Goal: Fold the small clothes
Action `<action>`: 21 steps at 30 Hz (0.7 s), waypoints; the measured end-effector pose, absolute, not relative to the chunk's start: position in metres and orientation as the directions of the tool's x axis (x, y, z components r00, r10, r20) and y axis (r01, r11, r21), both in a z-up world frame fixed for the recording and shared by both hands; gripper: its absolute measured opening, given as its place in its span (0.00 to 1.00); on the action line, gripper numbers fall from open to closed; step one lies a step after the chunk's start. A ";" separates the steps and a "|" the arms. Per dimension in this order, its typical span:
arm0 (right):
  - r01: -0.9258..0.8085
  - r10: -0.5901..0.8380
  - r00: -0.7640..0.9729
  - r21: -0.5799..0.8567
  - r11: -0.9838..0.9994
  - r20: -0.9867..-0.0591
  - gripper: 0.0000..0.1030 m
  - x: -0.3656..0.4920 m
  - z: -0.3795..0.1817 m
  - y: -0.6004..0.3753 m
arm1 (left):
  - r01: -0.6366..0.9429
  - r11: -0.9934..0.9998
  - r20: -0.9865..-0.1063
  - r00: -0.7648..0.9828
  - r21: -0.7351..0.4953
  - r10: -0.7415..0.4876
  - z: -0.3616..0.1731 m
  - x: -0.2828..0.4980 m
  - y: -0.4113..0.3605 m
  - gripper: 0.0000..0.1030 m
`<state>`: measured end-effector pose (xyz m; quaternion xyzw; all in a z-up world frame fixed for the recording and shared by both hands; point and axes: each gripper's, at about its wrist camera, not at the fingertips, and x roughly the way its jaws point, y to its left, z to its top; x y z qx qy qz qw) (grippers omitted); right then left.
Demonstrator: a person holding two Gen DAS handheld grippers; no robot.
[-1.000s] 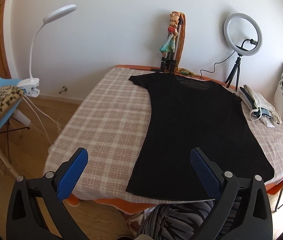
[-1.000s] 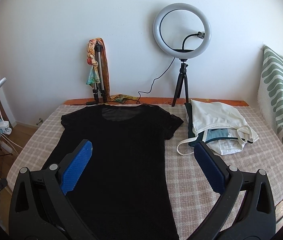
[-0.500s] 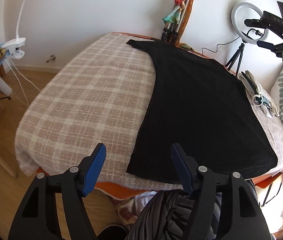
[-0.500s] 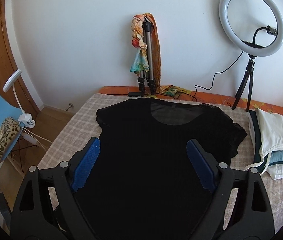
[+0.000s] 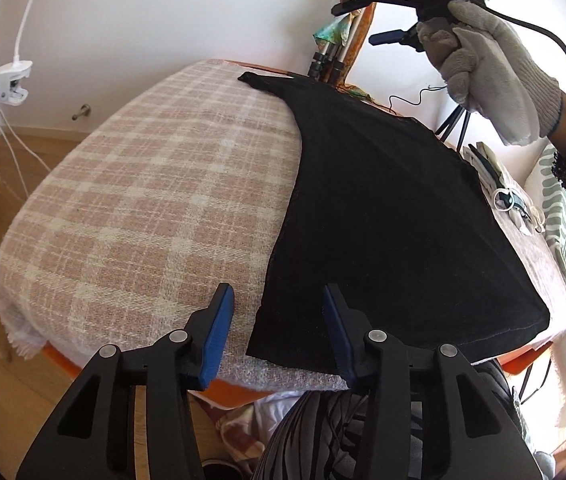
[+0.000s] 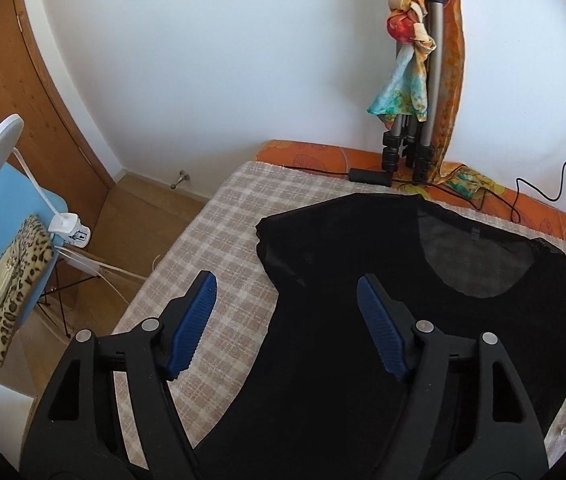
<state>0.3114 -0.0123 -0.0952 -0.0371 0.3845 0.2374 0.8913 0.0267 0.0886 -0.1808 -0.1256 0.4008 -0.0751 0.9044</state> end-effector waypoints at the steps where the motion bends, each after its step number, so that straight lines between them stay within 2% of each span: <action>1: -0.448 0.383 0.588 0.108 0.887 -0.713 0.73 0.319 -0.101 -0.004 | 0.038 0.958 -0.704 0.669 -0.285 -0.236 -0.181 0.026 0.089 0.40; 6: -0.440 0.369 0.555 0.114 0.891 -0.745 0.72 0.356 -0.126 0.028 | 0.046 0.954 -0.695 0.675 -0.295 -0.248 -0.181 0.027 0.091 0.32; 9: -0.442 0.351 0.541 0.097 0.892 -0.765 0.70 0.374 -0.142 0.048 | 0.057 0.947 -0.683 0.678 -0.318 -0.270 -0.182 0.028 0.092 0.23; 11: -0.451 0.341 0.529 0.084 0.889 -0.777 0.64 0.385 -0.153 0.061 | 0.060 0.946 -0.680 0.680 -0.320 -0.273 -0.183 0.029 0.092 0.16; 17: -0.437 0.285 0.499 0.046 0.898 -0.818 0.55 0.415 -0.185 0.086 | 0.056 0.925 -0.673 0.670 -0.376 -0.314 -0.185 0.030 0.099 0.06; 21: -0.447 0.237 0.503 -0.016 0.895 -0.831 0.53 0.424 -0.200 0.098 | 0.065 0.914 -0.660 0.671 -0.400 -0.336 -0.186 0.029 0.099 0.04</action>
